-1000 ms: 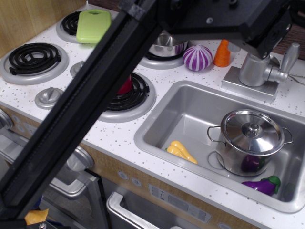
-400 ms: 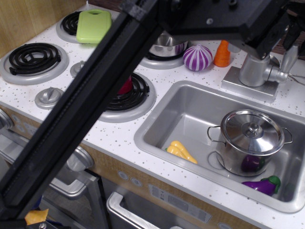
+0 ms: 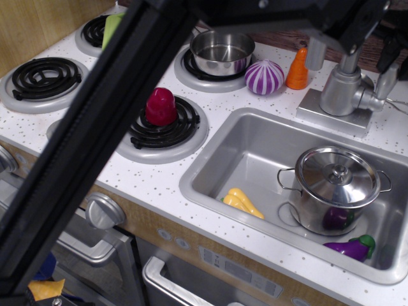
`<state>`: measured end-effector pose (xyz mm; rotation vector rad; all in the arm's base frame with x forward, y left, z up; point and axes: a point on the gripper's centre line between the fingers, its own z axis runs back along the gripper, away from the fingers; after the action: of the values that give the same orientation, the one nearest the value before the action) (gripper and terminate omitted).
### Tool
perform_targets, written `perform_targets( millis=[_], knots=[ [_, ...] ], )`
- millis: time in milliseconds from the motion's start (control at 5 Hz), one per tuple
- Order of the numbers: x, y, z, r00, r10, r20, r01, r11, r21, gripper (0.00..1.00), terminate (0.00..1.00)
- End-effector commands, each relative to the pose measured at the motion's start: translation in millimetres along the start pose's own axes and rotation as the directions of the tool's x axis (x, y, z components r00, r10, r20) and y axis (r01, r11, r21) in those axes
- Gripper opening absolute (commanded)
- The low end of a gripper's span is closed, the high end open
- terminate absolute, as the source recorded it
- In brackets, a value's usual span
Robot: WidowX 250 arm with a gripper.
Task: Turn lever vertical to front
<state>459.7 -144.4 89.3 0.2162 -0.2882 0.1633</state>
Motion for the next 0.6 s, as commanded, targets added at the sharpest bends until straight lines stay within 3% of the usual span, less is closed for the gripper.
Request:
perform_targets(
  millis=[0,200,400],
  knots=[
    [-1,10,33,0.998,0.056,0.003,-0.056,0.998,-0.023,0.0,0.0],
    [-10,5,29,0.992,0.111,-0.055,-0.114,0.992,-0.05,0.0,0.0],
    [-21,3,25,0.988,0.131,-0.078,-0.135,0.989,-0.051,0.0,0.0]
  ],
)
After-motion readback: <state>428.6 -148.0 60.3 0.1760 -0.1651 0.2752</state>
